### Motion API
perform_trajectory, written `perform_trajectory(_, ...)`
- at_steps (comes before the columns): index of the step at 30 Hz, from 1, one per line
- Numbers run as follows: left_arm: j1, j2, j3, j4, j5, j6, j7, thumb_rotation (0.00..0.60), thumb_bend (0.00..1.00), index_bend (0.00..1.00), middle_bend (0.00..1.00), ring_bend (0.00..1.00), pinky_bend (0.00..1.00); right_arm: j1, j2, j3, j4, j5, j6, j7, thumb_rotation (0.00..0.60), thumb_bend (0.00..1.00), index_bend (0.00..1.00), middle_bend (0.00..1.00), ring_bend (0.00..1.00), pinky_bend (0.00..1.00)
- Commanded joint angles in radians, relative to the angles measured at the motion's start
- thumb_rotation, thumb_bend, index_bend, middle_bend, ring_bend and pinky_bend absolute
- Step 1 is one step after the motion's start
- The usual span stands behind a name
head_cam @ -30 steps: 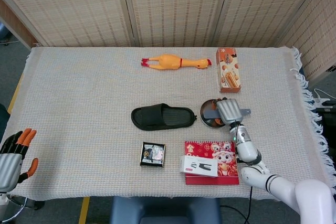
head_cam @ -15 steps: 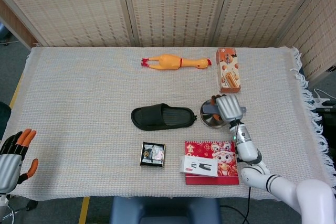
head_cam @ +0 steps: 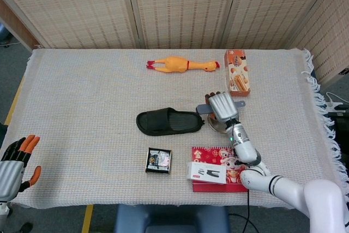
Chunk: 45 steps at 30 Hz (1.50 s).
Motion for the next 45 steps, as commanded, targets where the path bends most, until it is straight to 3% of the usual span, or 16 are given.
perform_trajectory(1,0.000,0.007,0.002,-0.002,0.003,0.000,-0.019,0.600,0.48,0.00,0.00,0.00,0.10,0.066,-0.018,0.008,-0.035,-0.012,-0.023,-0.095,0.600,0.27,0.91,0.61,0.54,0.66)
perform_trajectory(14,0.005,0.037,0.021,0.004,0.051,0.023,-0.106,0.600,0.48,0.00,0.00,0.00,0.10,0.160,-0.053,-0.007,-0.141,0.161,-0.070,-0.519,0.600,0.27,0.92,0.61,0.55,0.66)
perform_trajectory(20,0.005,0.044,0.031,0.006,0.075,0.030,-0.126,0.600,0.48,0.00,0.00,0.00,0.10,0.183,-0.088,-0.026,-0.134,0.228,-0.056,-0.624,0.600,0.28,0.92,0.61,0.55,0.66)
perform_trajectory(38,0.014,0.061,0.040,0.023,0.093,0.057,-0.189,0.600,0.48,0.00,0.00,0.00,0.10,0.232,-0.209,-0.054,-0.022,0.242,-0.054,-0.615,0.600,0.28,0.93,0.62,0.57,0.66)
perform_trajectory(45,0.014,0.061,0.038,0.024,0.088,0.057,-0.189,0.600,0.48,0.00,0.00,0.00,0.10,0.223,-0.207,-0.070,0.006,0.246,-0.058,-0.612,0.600,0.28,0.93,0.62,0.57,0.66)
